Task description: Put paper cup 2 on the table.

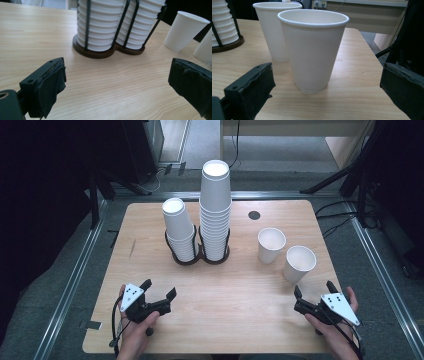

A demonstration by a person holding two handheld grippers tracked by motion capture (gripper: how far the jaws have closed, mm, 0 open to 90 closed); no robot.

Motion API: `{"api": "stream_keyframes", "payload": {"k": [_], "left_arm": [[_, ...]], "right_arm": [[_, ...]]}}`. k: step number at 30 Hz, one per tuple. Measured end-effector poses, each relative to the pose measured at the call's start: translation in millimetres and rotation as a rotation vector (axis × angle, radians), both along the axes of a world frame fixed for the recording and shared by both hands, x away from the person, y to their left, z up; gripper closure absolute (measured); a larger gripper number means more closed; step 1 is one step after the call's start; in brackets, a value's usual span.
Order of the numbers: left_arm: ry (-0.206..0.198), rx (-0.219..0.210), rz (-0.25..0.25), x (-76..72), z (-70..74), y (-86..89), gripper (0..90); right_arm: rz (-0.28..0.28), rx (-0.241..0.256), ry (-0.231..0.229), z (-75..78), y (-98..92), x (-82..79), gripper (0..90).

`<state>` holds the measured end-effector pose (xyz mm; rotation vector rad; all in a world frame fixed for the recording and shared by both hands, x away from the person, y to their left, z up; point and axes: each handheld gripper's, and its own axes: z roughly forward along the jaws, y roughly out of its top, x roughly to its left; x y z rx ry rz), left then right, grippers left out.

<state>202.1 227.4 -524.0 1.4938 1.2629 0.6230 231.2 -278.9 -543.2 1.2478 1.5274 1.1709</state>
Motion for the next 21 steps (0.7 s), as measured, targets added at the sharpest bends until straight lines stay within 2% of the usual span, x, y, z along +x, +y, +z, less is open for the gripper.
{"api": "stream_keyframes", "payload": {"k": [8,12,21], "left_arm": [[0.004,0.035,0.041,-17.2,-5.3,27.2,1.4],[0.008,0.028,0.070,-23.3,-6.9,40.1,1.5],[0.015,0.042,0.108,-37.8,-10.8,60.3,1.5]], "right_arm": [[-0.017,-0.008,0.013,-3.8,-12.4,-10.6,0.0],[-0.025,0.008,0.014,-2.6,-18.2,-16.4,0.0],[-0.043,-0.007,0.018,-5.6,-29.0,-29.0,0.0]]}}
